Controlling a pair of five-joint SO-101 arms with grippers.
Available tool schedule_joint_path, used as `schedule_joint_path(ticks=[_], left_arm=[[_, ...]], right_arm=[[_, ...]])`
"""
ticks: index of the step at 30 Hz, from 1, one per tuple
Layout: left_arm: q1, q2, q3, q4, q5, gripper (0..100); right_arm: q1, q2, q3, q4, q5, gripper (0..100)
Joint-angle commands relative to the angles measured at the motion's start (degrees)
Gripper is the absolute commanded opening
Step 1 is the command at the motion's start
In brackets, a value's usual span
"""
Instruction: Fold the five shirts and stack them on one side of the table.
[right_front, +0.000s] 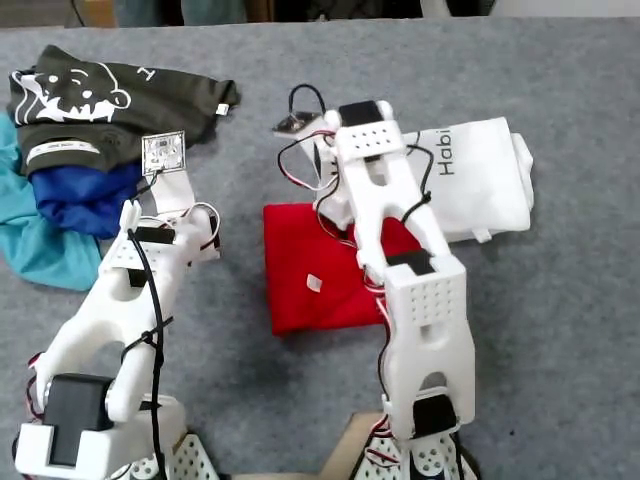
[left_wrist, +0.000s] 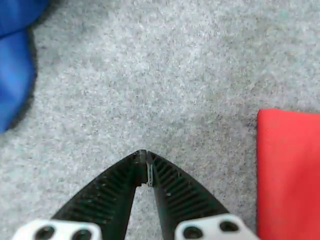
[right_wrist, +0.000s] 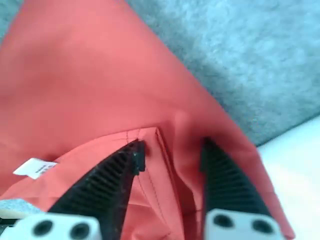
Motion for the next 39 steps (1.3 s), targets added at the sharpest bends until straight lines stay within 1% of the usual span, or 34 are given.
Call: schedule_joint_path(ticks=[1, 6, 10, 15, 18, 27, 30, 35, 39], left_arm=[[0.0, -0.4, -2.8, -0.8, -0.5, 3], [0.0, -0.4, -2.8, -0.9, -0.5, 3], [0.0, -0.4, -2.8, -0.9, -0.5, 3], [0.0, -0.4, -2.8, -0.9, -0.5, 3], [-0.1, -0.4, -2.8, -0.9, -0.5, 3], [-0.1, -0.4, -2.8, -0.9, -0.5, 3], [-0.1, -0.4, -2.8, -0.9, -0.5, 3], [-0.1, -0.4, -2.8, -0.9, -0.5, 3], [0.0, -0.4, -2.8, -0.9, -0.5, 3]], right_arm=[[-0.8, 0.0, -1.1, 0.1, 0.0, 14.5], [-0.4, -2.4, -1.6, 1.8, 0.3, 14.2], [-0.4, -7.3, -1.3, 2.7, 0.3, 14.2], [-2.9, -10.0, 0.5, 2.9, 0.0, 14.4], [-3.8, -10.0, 3.1, 2.1, 0.0, 14.5], [-3.5, -10.0, 10.9, -2.9, 0.3, 14.5], [-0.9, -10.6, 8.7, -2.7, -0.1, 14.5], [6.2, -12.3, -1.9, -2.8, 0.0, 14.5], [10.4, -10.9, -9.2, -2.4, 0.3, 14.5]])
